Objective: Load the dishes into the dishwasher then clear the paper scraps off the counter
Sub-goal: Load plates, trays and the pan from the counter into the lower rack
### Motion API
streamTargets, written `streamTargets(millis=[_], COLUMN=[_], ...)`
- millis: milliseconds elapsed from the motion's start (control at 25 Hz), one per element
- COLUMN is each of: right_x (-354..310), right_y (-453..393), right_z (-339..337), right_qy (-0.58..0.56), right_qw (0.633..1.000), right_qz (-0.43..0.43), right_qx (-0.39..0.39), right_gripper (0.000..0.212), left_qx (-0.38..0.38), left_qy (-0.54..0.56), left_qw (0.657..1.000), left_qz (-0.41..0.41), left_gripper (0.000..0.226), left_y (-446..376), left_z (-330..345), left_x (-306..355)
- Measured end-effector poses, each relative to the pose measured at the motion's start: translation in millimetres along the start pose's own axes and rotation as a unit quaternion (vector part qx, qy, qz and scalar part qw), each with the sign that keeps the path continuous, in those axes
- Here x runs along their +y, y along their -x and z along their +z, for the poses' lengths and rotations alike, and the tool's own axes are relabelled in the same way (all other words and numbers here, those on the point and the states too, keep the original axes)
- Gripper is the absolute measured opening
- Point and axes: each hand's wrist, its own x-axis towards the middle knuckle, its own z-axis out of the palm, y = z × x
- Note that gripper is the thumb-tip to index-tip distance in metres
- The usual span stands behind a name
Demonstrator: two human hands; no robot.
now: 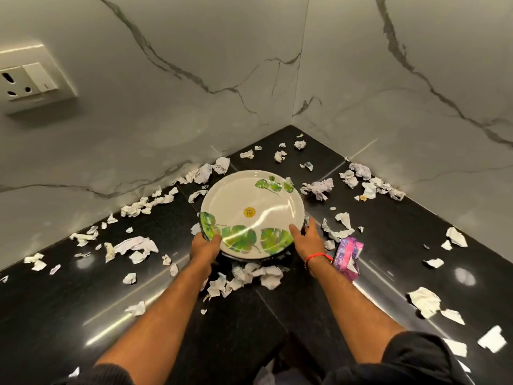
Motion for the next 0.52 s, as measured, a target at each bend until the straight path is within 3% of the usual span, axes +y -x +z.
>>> streamTargets(millis=[240, 440, 520], right_x=[19, 16, 12], right_y=[34, 36, 40], right_z=[17, 22, 22], right_qy=[0.05, 0.008, -0.028], right_qw=[0.997, 0.998, 0.997], right_qz=[-0.055, -0.045, -0.062], right_qx=[0.017, 0.037, 0.045], right_gripper=[0.053, 0.045, 0.043], left_qx=[-0.053, -0.025, -0.011], left_qy=[-0.056, -0.104, -0.116], left_qw=[0.997, 0.993, 0.99], left_qz=[0.022, 0.057, 0.079], left_gripper=[0.028, 0.017, 0.023], left_y=[30, 58, 61], left_z=[-59, -67, -71], left_x=[-71, -56, -50])
